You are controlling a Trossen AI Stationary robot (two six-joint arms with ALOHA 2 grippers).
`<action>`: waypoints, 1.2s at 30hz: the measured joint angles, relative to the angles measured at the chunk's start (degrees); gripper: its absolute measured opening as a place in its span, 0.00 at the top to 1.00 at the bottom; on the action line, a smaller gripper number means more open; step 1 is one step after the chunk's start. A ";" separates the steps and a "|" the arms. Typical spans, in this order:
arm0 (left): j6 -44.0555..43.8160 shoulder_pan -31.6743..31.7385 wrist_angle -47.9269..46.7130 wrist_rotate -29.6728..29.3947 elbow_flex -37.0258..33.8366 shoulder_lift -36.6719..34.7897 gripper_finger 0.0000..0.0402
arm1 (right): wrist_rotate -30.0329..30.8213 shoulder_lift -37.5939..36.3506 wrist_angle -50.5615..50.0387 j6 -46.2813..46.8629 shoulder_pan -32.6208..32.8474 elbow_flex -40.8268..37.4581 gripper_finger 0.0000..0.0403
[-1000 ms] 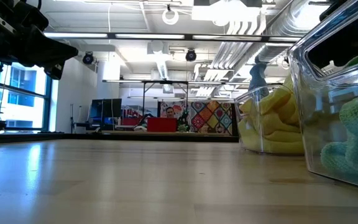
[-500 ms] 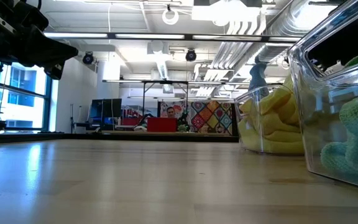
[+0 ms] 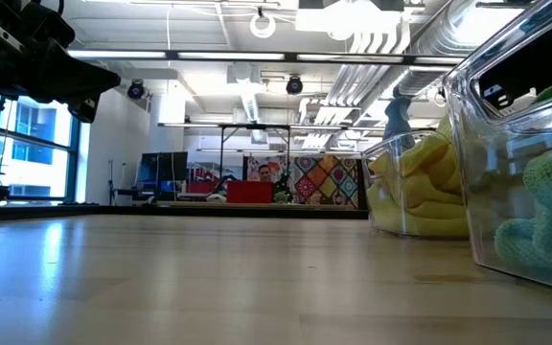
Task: Sort microfiber towel by color & place in baskets
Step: Return to Home Position
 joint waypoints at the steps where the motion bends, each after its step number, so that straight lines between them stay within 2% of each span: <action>1: 0.00 0.00 0.00 0.00 0.00 0.00 1.00 | 0.26 -0.67 -0.70 0.04 -0.13 0.00 1.00; 11: 0.00 0.01 0.00 0.01 0.00 0.00 1.00 | 0.36 -0.52 -1.85 0.09 -0.15 -0.02 1.00; 18: 0.01 0.00 0.00 0.01 0.00 0.00 1.00 | 0.30 -0.52 -2.84 3.46 -0.15 -0.02 1.00; 31: 0.00 0.01 0.00 0.01 0.00 0.00 1.00 | -2.49 -0.47 -5.56 6.86 -0.13 0.10 1.00; 36: 0.00 0.01 0.00 0.00 0.00 0.00 1.00 | -2.83 -0.43 -12.05 7.34 -0.13 3.47 1.00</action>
